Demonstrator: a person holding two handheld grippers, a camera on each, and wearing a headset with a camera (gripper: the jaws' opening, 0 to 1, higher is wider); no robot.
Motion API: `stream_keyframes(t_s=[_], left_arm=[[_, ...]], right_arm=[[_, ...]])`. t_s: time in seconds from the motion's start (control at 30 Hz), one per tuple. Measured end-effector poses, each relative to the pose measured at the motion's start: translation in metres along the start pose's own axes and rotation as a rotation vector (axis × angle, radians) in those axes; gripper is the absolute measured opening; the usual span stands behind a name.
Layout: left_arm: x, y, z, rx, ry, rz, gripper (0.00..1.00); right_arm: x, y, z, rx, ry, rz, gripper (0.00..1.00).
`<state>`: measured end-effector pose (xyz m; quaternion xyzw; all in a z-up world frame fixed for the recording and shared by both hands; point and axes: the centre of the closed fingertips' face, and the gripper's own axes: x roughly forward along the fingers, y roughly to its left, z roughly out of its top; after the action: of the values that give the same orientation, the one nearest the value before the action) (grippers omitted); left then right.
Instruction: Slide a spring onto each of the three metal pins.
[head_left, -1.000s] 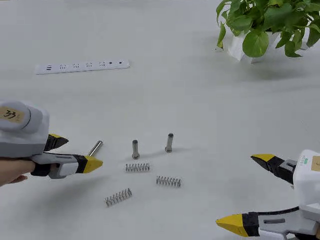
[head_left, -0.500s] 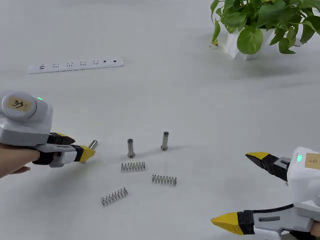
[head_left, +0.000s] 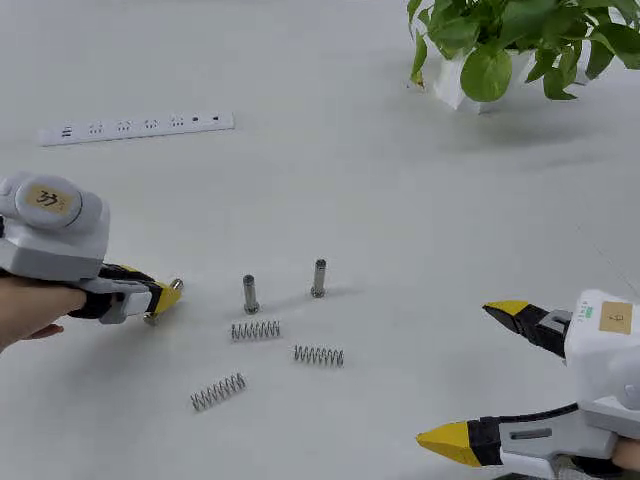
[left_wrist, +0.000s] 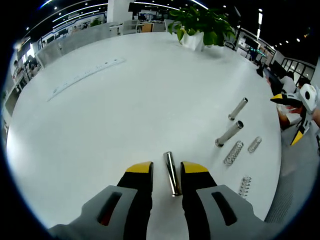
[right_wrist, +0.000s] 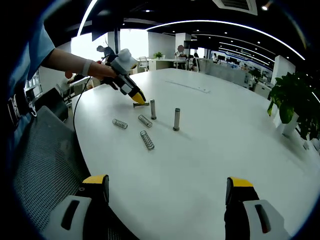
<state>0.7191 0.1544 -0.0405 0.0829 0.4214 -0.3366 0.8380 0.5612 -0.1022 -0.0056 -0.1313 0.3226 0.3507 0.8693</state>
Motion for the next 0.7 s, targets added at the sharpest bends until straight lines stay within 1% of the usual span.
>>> stream_keyframes(t_s=[0.1,0.3,0.4,0.47,0.7], left_arm=[[0.0024,0.0002,0.0013,0.008,0.014,0.002,0.14],[0.006,-0.0004,0.0021,0.032,0.043,0.006,0.12],[0.0076,-0.0018,0.0006,0.048,0.067,0.01,0.1],[0.0082,-0.0023,-0.0001,0.058,0.077,0.013,0.09],[0.0092,-0.0012,-0.0002,0.083,0.115,0.049,0.07]], right_arm=[[-0.0012,0.0007,-0.0011,0.008,-0.003,0.002,0.97],[-0.0032,0.0004,-0.0033,0.013,-0.002,-0.006,0.97],[-0.0041,-0.0006,-0.0042,0.014,-0.002,-0.011,0.97],[-0.0044,-0.0007,-0.0042,0.011,-0.002,-0.012,0.97],[-0.0044,-0.0008,-0.0031,0.01,-0.008,-0.014,0.97]])
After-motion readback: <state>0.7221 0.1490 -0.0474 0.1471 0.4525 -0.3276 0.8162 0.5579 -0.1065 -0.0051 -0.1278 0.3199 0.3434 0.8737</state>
